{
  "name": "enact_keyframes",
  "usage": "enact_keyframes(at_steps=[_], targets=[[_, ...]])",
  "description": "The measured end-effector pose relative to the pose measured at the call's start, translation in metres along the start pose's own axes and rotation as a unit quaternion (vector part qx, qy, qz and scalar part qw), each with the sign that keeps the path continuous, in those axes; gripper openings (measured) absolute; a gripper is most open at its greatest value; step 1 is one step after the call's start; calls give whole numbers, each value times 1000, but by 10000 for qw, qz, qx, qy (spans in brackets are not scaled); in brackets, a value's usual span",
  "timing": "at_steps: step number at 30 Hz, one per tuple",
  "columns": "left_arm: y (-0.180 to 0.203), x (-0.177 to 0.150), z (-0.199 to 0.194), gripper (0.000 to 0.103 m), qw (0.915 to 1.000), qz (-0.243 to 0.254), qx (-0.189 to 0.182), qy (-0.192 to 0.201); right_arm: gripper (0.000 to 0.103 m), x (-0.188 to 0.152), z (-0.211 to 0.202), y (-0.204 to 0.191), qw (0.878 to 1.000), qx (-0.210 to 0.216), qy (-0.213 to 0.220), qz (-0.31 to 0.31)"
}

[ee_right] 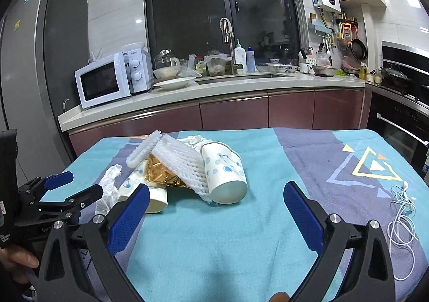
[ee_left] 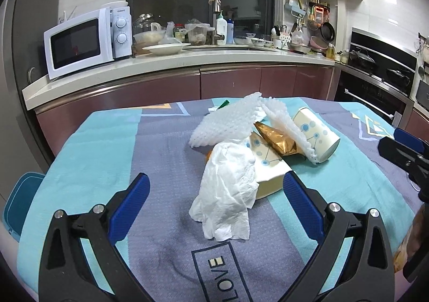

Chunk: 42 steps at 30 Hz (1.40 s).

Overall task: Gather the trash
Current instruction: 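Grasp the white tissue with the left tool while the right tool grasps the paper cup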

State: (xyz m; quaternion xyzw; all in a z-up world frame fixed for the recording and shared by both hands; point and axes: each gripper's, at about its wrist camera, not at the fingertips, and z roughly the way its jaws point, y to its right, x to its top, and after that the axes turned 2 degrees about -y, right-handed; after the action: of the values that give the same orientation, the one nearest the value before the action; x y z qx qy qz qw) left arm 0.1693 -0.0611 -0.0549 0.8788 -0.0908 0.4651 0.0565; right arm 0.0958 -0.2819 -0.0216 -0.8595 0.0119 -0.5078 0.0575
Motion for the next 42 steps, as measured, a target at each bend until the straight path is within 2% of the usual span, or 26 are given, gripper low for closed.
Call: enact_keyframes(at_steps=[9,12,18,20,21,23,29,35,42], targets=[[-5,7,19,97,9999,-154,-22,-4,97,4,14,-5,9999,-11,-150,-30],[-5,8,26,79,9999,-107,2,-54,97,4,17,-5,9999,-19,-167,-9],[-4,8,40,68,9995,-100,-41,-296,97,4,18,-3,9999,-29,-152,-9],[-3,8,42,57,9994,-83,-57,-338,97,4,19,-3,9999,-27,-158,-11],[-3,8,43,55,9993,-73,-57,-363,97,4,20,-3,9999,-35,-169,-12],[-2,8,46,42,9991,-56,-101,-417,97,5,23,-2,9998,-10,-222,-3],[-3,7,46,22,9989,-78,-203,-417,97,15,38,-1,9993,177,-329,-20],[-7,5,39,12,9988,-142,-306,-365,97,21,58,3,9986,201,-491,-9],[-14,8,27,10,9987,-219,-388,-251,97,23,78,18,9968,332,-693,237]])
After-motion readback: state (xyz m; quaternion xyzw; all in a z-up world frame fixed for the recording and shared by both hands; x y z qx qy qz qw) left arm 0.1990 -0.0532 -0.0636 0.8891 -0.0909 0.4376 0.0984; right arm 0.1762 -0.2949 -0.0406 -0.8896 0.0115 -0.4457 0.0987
